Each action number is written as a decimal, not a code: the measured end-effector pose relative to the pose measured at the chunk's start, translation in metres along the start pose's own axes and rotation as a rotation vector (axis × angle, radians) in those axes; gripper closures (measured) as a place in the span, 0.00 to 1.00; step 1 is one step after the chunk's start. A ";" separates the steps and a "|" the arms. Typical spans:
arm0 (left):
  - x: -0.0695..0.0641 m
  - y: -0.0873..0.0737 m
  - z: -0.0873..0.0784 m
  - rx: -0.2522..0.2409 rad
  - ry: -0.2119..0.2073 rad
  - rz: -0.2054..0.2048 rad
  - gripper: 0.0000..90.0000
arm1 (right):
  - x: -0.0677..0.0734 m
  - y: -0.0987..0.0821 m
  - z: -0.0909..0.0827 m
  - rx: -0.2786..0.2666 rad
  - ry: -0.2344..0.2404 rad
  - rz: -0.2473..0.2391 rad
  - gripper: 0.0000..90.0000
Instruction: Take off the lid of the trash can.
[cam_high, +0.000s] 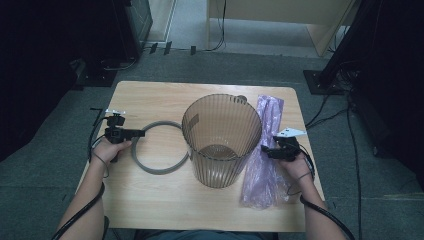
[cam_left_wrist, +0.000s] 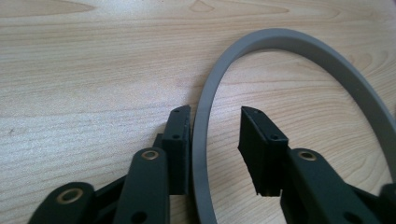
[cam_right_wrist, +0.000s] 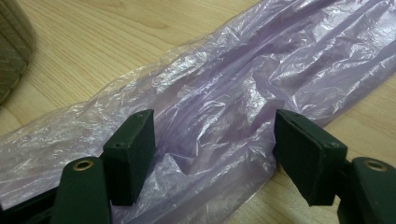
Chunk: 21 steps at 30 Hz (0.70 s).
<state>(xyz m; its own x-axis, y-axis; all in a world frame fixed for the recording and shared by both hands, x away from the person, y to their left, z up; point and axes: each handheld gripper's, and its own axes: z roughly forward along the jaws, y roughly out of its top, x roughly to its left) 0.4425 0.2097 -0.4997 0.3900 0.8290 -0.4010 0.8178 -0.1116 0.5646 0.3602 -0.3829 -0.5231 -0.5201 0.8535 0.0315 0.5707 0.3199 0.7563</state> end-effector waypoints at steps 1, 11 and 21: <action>0.000 0.000 0.000 0.000 0.000 0.000 0.68 | 0.000 0.000 0.000 0.000 0.000 0.000 0.34; -0.007 0.004 -0.002 -0.019 -0.001 0.014 0.56 | 0.003 0.001 0.000 -0.014 0.003 -0.006 0.53; -0.018 0.007 -0.009 -0.041 -0.037 0.030 0.50 | 0.009 0.001 0.000 -0.025 0.042 -0.025 0.82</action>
<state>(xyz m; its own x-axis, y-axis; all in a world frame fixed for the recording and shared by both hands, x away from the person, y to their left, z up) 0.4378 0.1988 -0.4823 0.4298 0.8049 -0.4091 0.7879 -0.1130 0.6054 0.3562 -0.3754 -0.5220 -0.5606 0.8271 0.0393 0.5413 0.3301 0.7733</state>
